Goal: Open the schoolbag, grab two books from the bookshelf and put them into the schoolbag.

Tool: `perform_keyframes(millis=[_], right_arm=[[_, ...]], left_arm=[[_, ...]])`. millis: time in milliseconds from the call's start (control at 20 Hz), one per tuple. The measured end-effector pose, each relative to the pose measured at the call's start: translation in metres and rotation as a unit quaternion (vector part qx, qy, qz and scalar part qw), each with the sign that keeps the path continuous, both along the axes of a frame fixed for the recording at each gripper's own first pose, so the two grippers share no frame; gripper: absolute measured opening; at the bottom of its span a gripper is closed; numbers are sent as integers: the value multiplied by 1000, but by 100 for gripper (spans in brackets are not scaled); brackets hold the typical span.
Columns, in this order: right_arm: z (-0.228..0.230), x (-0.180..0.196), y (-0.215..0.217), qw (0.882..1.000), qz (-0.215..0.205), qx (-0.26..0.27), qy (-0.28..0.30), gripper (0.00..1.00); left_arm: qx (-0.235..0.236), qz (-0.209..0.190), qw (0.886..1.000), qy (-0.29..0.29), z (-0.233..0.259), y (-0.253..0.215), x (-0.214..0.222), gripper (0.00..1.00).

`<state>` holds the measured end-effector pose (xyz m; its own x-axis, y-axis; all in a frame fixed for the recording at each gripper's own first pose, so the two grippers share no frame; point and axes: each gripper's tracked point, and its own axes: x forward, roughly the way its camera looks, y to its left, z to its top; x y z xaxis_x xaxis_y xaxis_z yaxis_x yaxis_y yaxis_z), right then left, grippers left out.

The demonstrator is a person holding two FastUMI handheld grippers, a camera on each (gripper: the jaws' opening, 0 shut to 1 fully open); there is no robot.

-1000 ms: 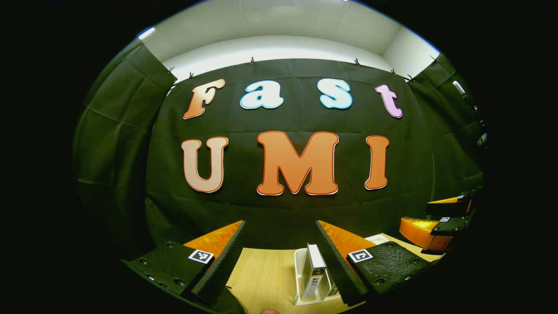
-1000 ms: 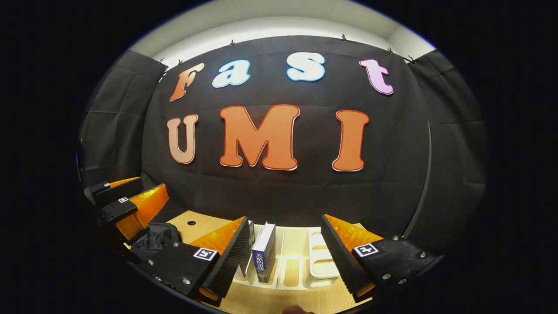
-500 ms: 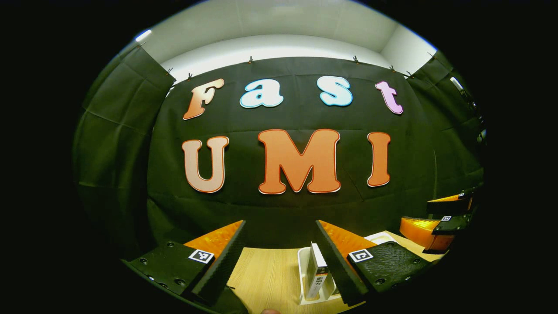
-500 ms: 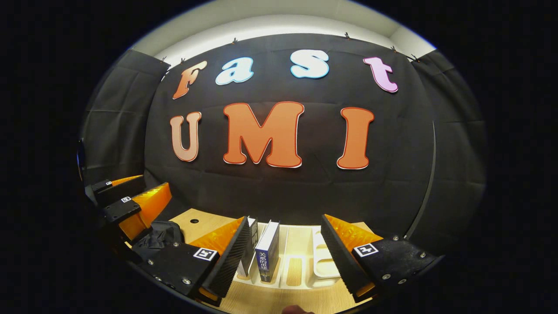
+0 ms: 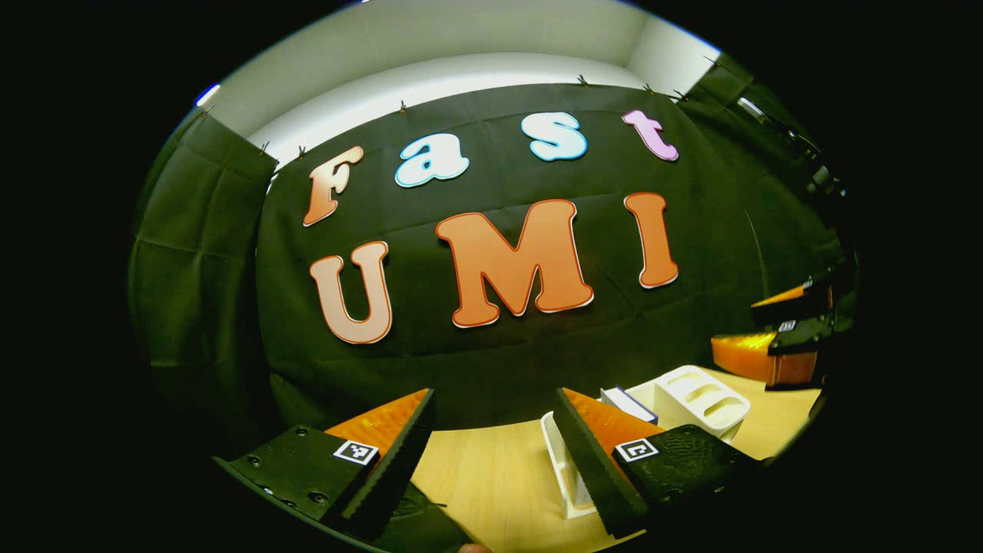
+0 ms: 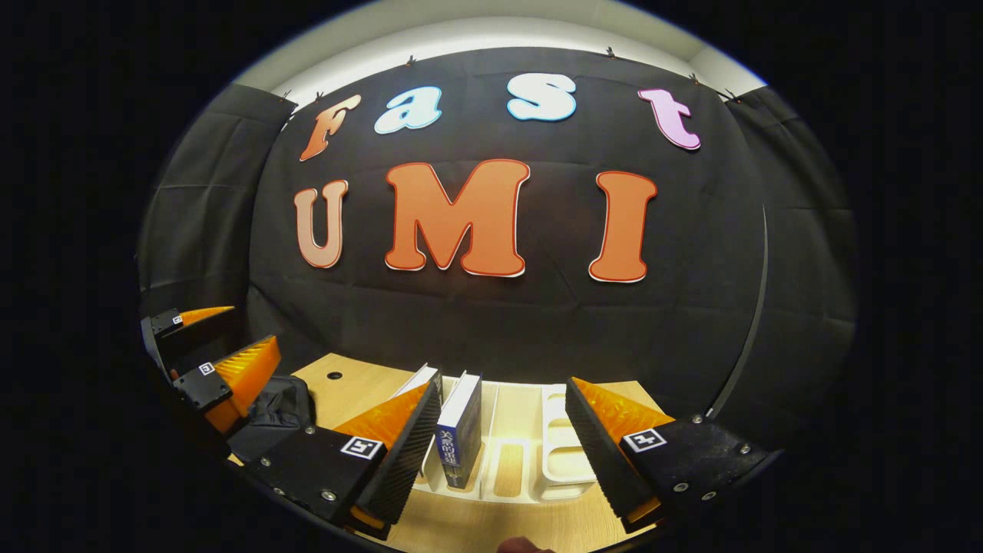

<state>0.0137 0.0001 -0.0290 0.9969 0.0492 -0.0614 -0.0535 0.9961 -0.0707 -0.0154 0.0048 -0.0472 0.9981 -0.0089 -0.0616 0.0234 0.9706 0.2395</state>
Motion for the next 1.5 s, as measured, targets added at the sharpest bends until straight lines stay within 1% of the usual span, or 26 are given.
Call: perform_keyframes(millis=[150, 250, 450, 550, 650, 900, 950, 1050, 1200, 1350, 1450, 1500], right_arm=[[-7, 6, -6, 1000, 3, 1, 4, 98], [-11, 10, -8, 1000, 7, -1, 6, 98], [-18, 17, -13, 1000, 14, -5, 7, 98], [-23, 19, -13, 1000, 19, -7, 10, 98], [-30, 20, -14, 999, 26, -11, 15, 98], [-45, 22, -13, 998, 46, -15, 30, 98], [-49, 21, -12, 998, 51, -14, 34, 98], [-50, 20, -14, 998, 56, -12, 36, 98], [-50, 15, -22, 998, 60, -14, 34, 98], [-52, 12, -30, 997, 61, -14, 39, 98], [-52, 9, -34, 997, 63, 2, 47, 98], [-51, 10, -38, 997, 61, 5, 47, 98]], left_arm=[[45, 7, 999, 24, -23, 10, -11, 96], [82, 14, 996, 41, -41, 19, -21, 96], [159, 15, 983, 89, -91, 34, -44, 96], [170, 15, 978, 121, -122, 42, -58, 96], [196, 22, 969, 149, -150, 51, -71, 95], [262, 46, 941, 208, -212, 86, -97, 95], [279, 52, 933, 221, -223, 95, -107, 95], [311, 53, 916, 248, -247, 107, -120, 96], [336, 59, 898, 277, -271, 126, -136, 95], [372, 71, 875, 302, -291, 145, -149, 96], [379, 80, 860, 331, -308, 156, -155, 96], [379, 78, 856, 344, -318, 159, -156, 96]])
